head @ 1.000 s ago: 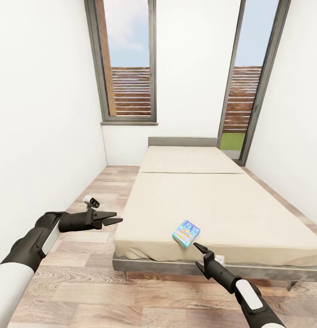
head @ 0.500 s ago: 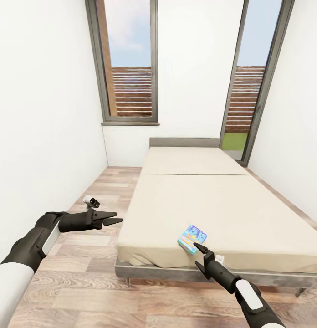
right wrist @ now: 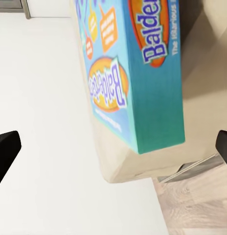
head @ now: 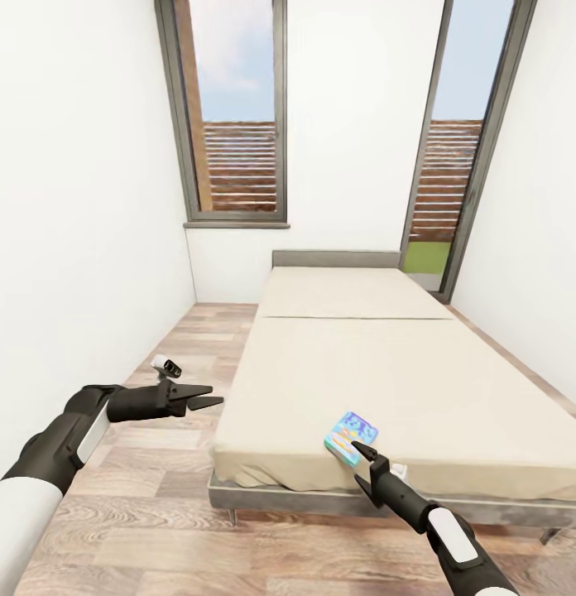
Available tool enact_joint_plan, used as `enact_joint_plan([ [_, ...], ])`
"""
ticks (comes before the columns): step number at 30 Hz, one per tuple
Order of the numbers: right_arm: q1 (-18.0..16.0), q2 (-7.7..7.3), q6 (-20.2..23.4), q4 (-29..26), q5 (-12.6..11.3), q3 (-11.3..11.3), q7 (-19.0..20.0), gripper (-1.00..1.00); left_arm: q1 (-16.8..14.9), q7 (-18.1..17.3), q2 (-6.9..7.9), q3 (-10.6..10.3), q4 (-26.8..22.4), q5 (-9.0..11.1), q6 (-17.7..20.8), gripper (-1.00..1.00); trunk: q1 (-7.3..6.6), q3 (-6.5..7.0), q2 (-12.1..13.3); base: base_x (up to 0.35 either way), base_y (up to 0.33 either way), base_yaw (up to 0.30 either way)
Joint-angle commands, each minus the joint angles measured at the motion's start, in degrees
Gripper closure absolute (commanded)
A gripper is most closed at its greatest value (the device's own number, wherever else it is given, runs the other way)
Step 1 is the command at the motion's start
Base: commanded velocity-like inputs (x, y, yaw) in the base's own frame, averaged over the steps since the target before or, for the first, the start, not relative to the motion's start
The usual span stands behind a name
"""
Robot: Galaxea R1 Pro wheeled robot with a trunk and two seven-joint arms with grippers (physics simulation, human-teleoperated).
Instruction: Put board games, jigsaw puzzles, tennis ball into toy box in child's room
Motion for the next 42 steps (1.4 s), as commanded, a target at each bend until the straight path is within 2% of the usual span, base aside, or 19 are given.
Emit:
enact_joint_plan([
  [1,-0.04,0.03,0.45,0.01,-0.15,-0.23,0.03,-1.00,-0.03,-0.25,0.06,-0.18,0.01,0.07,0.59,-1.00,0.00,-0.06,-0.02,0.077,0.021,0.000],
  [19,-0.04,0.03,0.45,0.01,-0.15,-0.23,0.03,-1.00,0.03,-0.25,0.06,-0.14,0.01,0.07,0.46,-1.00,0.00,-0.06,-0.02,0.014,0.004,0.000],
  [29,-0.04,0.03,0.45,0.01,-0.15,-0.23,0.03,-1.00,0.03,-0.25,0.06,-0.14,0.01,0.07,0.50,-1.00,2.20,-1.85,-4.04,0.000,0.000,0.000],
  [42,-0.04,0.03,0.45,0.01,-0.13,-0.23,0.03,-1.00,0.04,-0.25,0.06,-0.06,-0.04,0.07,0.48,-1.00,2.20,-1.85,-4.04,0.000,0.000,0.000],
])
